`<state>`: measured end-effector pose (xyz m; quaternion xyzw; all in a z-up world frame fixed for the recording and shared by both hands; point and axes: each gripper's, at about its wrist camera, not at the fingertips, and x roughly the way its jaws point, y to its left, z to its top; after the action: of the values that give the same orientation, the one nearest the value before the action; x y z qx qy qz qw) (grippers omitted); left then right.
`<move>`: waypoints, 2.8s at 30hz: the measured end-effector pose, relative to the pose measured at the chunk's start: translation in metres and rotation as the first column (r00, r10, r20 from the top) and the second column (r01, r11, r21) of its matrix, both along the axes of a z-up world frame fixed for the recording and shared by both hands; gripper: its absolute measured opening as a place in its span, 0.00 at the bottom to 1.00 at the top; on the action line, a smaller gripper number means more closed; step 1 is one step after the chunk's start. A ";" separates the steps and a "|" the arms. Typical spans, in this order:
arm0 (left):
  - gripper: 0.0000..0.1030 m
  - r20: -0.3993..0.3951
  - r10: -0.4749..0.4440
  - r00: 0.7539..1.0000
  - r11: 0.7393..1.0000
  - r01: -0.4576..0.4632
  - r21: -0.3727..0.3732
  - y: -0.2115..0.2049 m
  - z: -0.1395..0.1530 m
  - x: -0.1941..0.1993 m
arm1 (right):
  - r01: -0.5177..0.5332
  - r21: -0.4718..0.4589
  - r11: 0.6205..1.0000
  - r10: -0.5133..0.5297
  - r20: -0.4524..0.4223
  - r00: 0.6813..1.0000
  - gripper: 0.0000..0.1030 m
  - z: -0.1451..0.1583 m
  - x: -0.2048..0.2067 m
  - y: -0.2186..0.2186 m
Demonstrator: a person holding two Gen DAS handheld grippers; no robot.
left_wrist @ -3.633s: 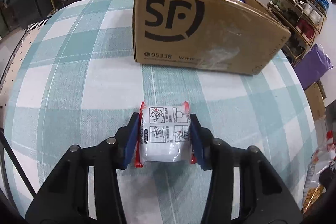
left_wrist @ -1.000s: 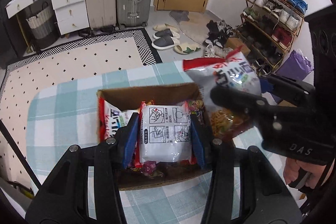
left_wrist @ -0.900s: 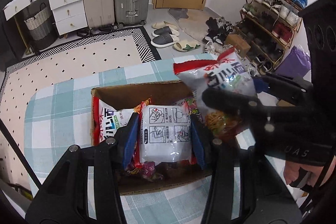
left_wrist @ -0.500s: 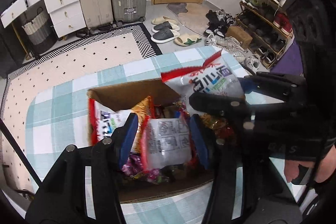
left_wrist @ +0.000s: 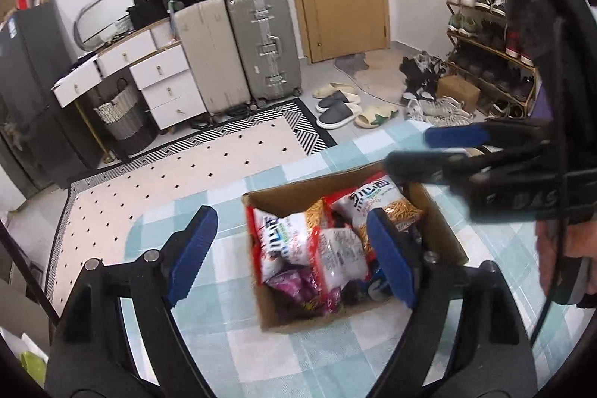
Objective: Organize snacks
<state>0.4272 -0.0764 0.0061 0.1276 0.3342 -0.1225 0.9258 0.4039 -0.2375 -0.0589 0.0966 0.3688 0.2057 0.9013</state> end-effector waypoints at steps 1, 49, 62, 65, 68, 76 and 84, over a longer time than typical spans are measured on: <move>0.78 -0.001 0.005 1.000 1.000 -0.005 -0.009 0.004 0.003 -0.006 | 0.004 0.004 1.000 -0.004 0.013 1.000 0.74 0.006 -0.008 -0.001; 1.00 0.227 0.270 0.936 0.946 -0.214 -0.242 0.127 -0.088 -0.292 | 0.154 -0.033 0.987 -0.129 0.399 0.908 1.00 -0.095 -0.346 -0.037; 1.00 0.223 0.294 0.929 0.943 -0.244 -0.226 0.127 -0.127 -0.264 | 0.169 -0.026 0.985 -0.144 0.405 0.903 1.00 -0.119 -0.339 -0.039; 1.00 0.198 0.299 0.934 0.942 -0.255 -0.217 0.126 -0.130 -0.257 | 0.173 -0.028 0.985 -0.148 0.401 0.904 1.00 -0.120 -0.340 -0.040; 1.00 0.188 0.318 0.929 0.934 -0.273 -0.230 0.129 -0.132 -0.257 | 0.180 -0.020 0.983 -0.156 0.411 0.898 1.00 -0.120 -0.341 -0.042; 1.00 0.238 0.304 0.922 0.946 -0.261 -0.194 0.118 -0.132 -0.263 | 0.182 -0.022 0.983 -0.157 0.411 0.898 1.00 -0.116 -0.343 -0.043; 1.00 0.258 0.292 0.921 0.951 -0.251 -0.182 0.114 -0.132 -0.268 | 0.184 -0.021 0.983 -0.159 0.412 0.897 1.00 -0.115 -0.344 -0.044</move>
<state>0.1596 0.0372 -0.1259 0.0284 0.2037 0.0028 0.9786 0.0596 -0.2811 -0.1736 0.0566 0.1685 0.1299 0.9755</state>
